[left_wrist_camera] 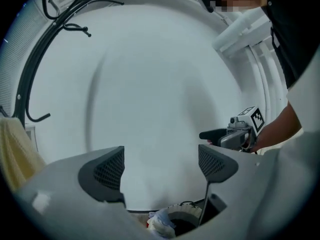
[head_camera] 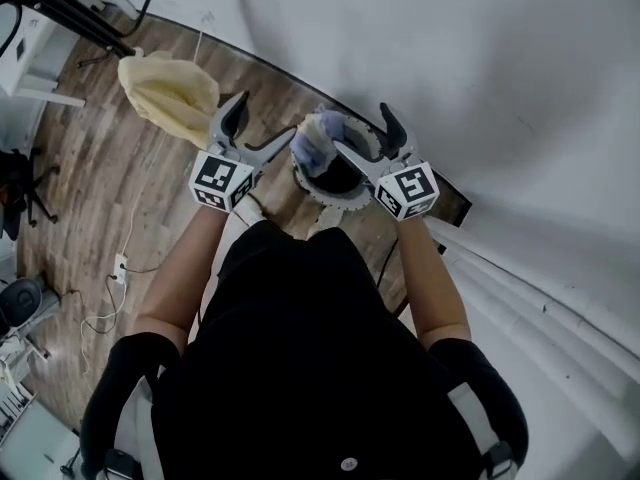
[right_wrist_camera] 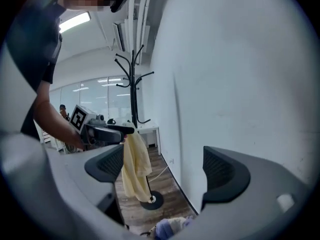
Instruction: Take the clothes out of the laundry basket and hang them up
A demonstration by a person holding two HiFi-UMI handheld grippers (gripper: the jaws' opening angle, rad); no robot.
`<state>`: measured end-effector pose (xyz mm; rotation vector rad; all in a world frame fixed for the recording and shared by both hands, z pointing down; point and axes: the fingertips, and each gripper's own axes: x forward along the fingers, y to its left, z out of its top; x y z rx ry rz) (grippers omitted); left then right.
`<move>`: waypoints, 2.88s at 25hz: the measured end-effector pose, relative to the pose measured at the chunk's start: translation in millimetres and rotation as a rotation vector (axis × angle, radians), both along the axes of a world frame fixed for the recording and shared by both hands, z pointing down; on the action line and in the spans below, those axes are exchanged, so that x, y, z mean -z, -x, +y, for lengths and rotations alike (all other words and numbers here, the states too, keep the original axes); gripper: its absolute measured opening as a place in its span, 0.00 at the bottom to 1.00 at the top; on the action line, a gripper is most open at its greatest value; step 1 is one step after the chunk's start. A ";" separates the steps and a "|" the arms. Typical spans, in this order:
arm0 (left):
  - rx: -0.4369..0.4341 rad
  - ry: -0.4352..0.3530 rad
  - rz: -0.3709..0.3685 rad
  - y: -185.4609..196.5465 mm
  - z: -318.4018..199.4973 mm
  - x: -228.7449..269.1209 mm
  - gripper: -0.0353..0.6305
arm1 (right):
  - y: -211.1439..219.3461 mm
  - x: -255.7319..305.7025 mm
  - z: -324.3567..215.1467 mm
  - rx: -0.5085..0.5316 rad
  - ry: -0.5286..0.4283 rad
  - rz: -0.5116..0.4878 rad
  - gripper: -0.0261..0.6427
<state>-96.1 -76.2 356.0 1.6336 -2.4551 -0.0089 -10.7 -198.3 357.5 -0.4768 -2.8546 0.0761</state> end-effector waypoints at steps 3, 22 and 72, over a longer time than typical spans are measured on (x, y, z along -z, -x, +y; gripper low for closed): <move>0.053 0.070 0.058 2.8 -17.7 -48.0 0.76 | 4.2 -52.1 -25.0 0.078 -0.037 0.085 0.76; -0.004 0.489 0.356 33.6 -85.3 -438.0 0.75 | 75.0 -432.5 -53.9 0.409 -0.212 0.525 0.65; -0.001 0.693 0.491 24.8 -81.3 -596.0 0.09 | 111.4 -594.0 -65.1 0.473 -0.548 0.653 0.10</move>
